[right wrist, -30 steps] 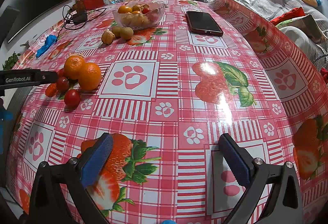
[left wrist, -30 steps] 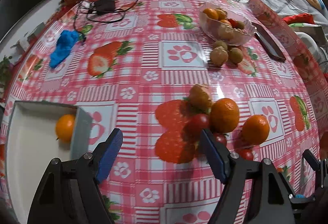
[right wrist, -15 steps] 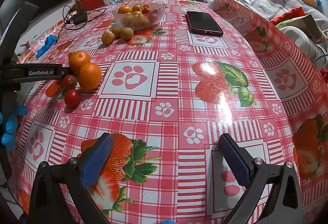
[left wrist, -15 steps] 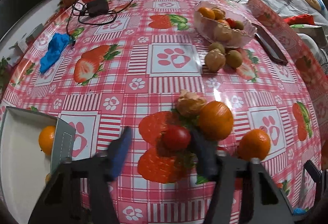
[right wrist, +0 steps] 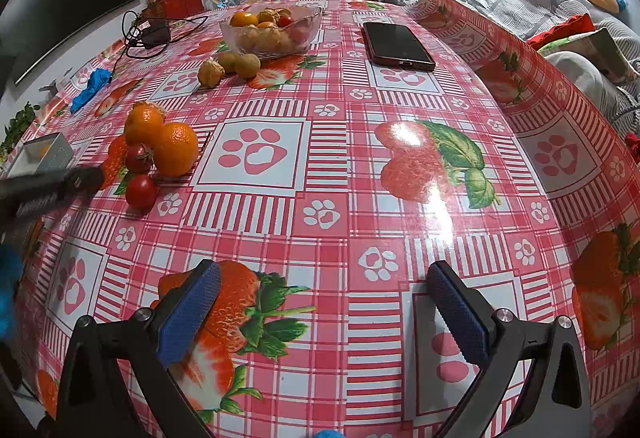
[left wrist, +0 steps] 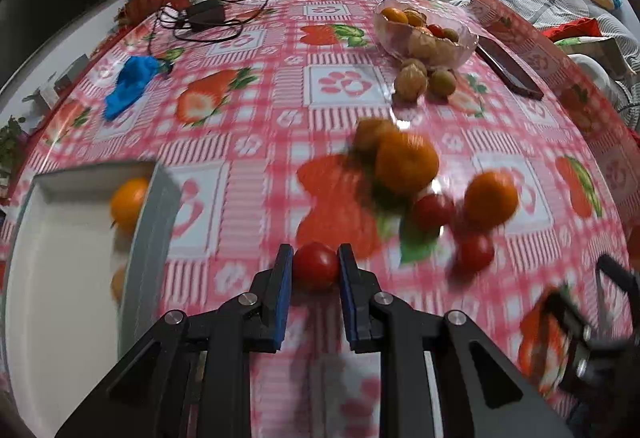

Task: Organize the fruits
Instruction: 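Lift the red tomato with the left gripper and hold it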

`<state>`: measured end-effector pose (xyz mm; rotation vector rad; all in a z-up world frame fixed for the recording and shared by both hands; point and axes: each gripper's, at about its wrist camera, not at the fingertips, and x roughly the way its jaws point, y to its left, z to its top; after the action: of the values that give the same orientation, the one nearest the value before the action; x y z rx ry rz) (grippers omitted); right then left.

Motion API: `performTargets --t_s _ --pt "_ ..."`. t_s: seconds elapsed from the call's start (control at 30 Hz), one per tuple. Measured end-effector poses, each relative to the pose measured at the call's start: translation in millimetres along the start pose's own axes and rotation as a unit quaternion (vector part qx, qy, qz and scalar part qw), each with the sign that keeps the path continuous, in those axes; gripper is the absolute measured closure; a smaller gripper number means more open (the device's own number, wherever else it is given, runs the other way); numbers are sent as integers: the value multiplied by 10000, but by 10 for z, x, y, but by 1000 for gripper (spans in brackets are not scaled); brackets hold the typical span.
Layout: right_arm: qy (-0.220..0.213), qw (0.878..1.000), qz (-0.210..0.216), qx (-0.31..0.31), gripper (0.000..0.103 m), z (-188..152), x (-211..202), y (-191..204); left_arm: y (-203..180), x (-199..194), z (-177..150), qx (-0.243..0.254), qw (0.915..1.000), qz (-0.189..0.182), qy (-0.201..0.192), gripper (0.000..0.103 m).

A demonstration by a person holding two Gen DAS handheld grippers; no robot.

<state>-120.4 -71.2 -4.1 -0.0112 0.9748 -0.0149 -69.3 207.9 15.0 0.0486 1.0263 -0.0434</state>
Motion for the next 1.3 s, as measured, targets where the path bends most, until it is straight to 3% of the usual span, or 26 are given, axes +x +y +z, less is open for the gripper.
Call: performTargets --t_s 0.27,0.53,1.3 --pt "-1 10000 -3 -1 0 -1 -2 4 79 -238 -402 -20 9999 68 -111 79" --pt "-3 10000 -3 -1 0 -3 -3 7 93 -343 -591 -90 9996 41 -250 79" --pt "-5 10000 -13 1 0 -12 -6 12 113 -366 -635 -164 9993 7 -322 79"
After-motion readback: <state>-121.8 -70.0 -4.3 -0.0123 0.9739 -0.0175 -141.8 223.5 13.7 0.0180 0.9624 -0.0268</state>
